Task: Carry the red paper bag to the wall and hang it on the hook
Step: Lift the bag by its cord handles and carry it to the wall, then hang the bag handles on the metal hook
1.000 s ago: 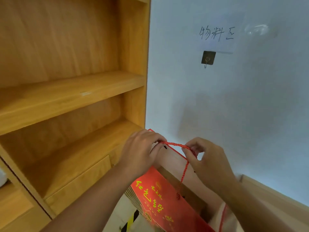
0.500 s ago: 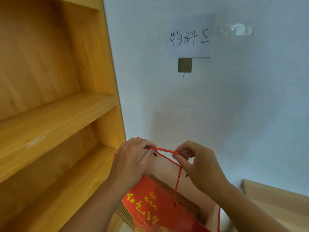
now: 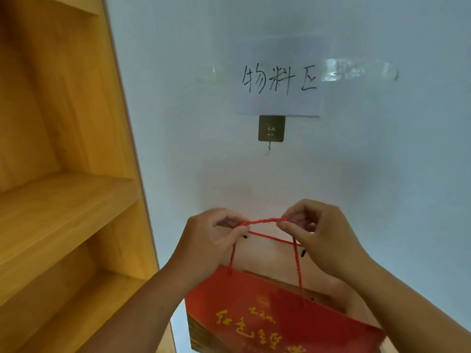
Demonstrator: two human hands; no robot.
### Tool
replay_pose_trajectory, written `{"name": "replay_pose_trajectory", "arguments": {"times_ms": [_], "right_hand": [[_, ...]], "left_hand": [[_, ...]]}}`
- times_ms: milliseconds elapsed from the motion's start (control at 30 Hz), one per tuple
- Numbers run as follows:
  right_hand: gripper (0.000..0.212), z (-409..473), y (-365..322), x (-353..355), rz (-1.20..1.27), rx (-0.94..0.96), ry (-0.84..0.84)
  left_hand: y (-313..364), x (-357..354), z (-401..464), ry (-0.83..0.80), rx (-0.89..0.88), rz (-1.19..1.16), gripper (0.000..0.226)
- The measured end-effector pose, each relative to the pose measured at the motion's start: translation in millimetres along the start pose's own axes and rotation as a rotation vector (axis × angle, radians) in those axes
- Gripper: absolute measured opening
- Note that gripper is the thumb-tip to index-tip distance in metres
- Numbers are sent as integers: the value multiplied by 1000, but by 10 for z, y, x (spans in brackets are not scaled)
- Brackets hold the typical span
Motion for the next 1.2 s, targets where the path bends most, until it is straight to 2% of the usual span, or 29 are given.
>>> {"name": "replay_pose_trajectory", "arguments": {"times_ms": [267, 533, 700, 867, 1100, 1200], "right_hand": [[9, 955, 74, -39, -34, -33, 115], [10, 1729, 161, -25, 86, -51, 327], [11, 2003, 207, -80, -8, -3, 401], [12, 2083, 190, -177, -59, 41, 422], [7, 1971, 254, -439, -372, 101, 394], [9, 1874, 352, -525, -379, 132, 402]], "left_hand": [[-213, -157, 1291, -148, -70, -199, 10], [-276, -442, 2174, -103, -111, -297, 6], [-301, -551, 2396, -45, -99, -219, 7], [-345, -465, 2497, -62, -65, -226, 9], [-542, -506, 2334, -61, -39, -114, 11], [-534, -688, 2133, -63, -76, -109, 16]]}}
Point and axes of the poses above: each hand's wrist, its own z-axis towards the middle knuckle, its own x-axis out of the back of the hand, y = z × x, the point moved 2 cm from there along z, towards the middle knuckle, and after that the axes turned 4 degrees about y, right-handed, at the moved point
